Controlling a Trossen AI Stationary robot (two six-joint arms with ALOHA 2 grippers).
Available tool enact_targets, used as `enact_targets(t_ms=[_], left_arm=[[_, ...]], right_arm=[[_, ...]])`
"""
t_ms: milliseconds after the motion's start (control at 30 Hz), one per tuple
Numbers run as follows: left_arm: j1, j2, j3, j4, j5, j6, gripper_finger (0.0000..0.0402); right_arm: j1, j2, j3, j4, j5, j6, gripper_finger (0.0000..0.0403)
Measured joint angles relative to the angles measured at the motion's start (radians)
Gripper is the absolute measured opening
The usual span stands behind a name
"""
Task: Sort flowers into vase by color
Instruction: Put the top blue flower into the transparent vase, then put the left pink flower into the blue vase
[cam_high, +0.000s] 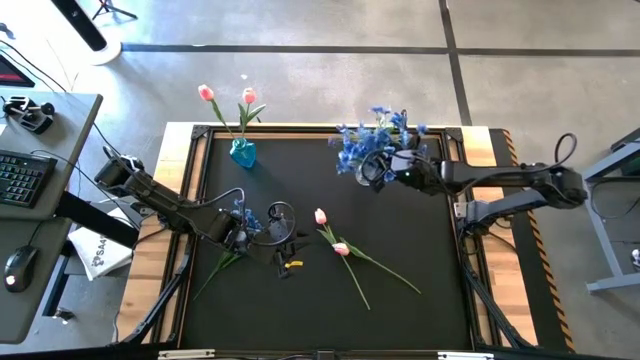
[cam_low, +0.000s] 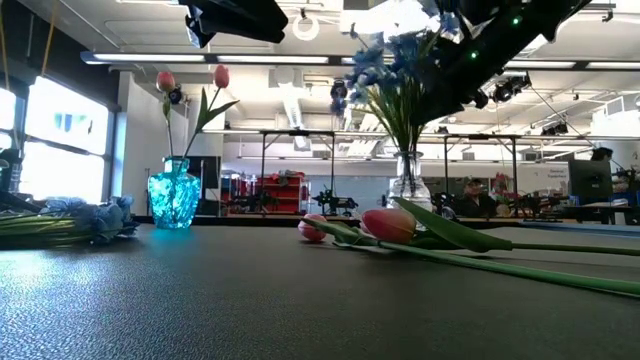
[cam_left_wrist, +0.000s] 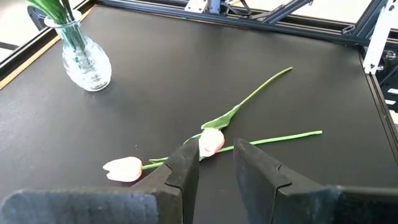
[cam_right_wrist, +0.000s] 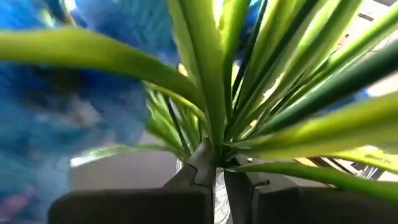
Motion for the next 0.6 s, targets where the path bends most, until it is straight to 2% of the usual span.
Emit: enact_targets(t_ms=[100,167,467,600], left_arm=[[0.0,0.0,0.0,0.001,0.0,0.0,0.009],[0.0,0.0,0.0,0.001,0.0,0.0,0.009],[-0.003,0.0,0.0,0.001,0.0,0.0,0.009],[-0.003,0.0,0.0,0.002,0.001,0.0,0.009]], right_arm=[[0.0,0.023,0.0,0.0,0.0,-0.003,0.0024],[0.0,0.028,0.0,-0.003,0.0,-0.004,0.0048],[0.0,-0.005,0.0,-0.071,-0.028,-0.003,0.022],[0.0,-0.035,0.0,-0.099,-0.068,0.009,0.0276]])
